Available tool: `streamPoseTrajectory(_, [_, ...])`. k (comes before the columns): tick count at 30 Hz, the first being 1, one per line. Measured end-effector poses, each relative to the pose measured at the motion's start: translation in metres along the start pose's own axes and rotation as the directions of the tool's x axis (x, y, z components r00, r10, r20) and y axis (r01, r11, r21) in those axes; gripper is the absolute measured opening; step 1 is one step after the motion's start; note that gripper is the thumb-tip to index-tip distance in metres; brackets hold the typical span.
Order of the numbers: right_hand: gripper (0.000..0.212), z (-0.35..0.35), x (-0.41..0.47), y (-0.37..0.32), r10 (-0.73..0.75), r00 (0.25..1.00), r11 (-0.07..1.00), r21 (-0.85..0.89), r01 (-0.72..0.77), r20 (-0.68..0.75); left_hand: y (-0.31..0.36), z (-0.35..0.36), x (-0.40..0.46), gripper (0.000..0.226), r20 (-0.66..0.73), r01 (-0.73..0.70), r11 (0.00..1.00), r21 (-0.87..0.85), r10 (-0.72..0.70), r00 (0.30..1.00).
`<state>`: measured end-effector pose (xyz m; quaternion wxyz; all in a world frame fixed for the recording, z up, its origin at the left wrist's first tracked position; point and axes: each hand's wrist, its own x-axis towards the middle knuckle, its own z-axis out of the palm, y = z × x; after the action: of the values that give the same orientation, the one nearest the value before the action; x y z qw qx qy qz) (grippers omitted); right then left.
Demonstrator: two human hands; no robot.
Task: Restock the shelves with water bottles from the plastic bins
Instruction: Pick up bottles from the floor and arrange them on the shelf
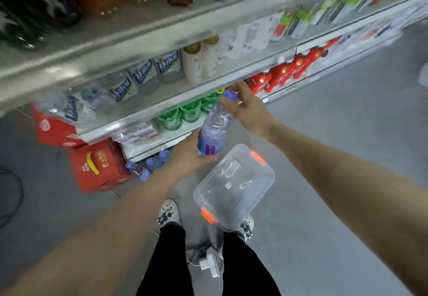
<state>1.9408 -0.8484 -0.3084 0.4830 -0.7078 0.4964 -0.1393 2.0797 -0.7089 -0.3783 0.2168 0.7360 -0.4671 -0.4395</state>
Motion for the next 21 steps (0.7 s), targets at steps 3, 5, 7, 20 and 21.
streamPoseTrajectory(3, [0.027,-0.047,-0.014,-0.063,-0.068,0.997,0.996,-0.061,0.065,-0.046,0.062,-0.027,-0.029,0.074,-0.087,-0.069,0.997,0.028,0.071,0.994])
streamPoseTrajectory(5, [0.031,-0.073,-0.022,-0.099,-0.121,0.991,0.988,-0.102,0.114,-0.055,0.100,-0.043,-0.046,0.075,-0.150,-0.106,0.994,0.017,0.107,0.983])
streamPoseTrajectory(7, [0.034,-0.097,-0.029,-0.135,-0.202,0.977,0.965,-0.182,0.187,-0.064,0.138,-0.060,-0.062,0.074,-0.203,-0.121,0.992,0.025,0.123,0.971])
streamPoseTrajectory(20, [0.037,-0.204,-0.070,-0.358,-0.767,0.641,0.428,-0.720,0.546,0.030,0.293,-0.199,-0.161,0.071,-0.453,-0.271,0.961,0.059,0.268,0.850])
streamPoseTrajectory(21, [0.037,-0.211,-0.075,-0.378,-0.816,0.576,0.357,-0.747,0.560,0.042,0.303,-0.215,-0.169,0.066,-0.468,-0.291,0.955,0.056,0.283,0.837])
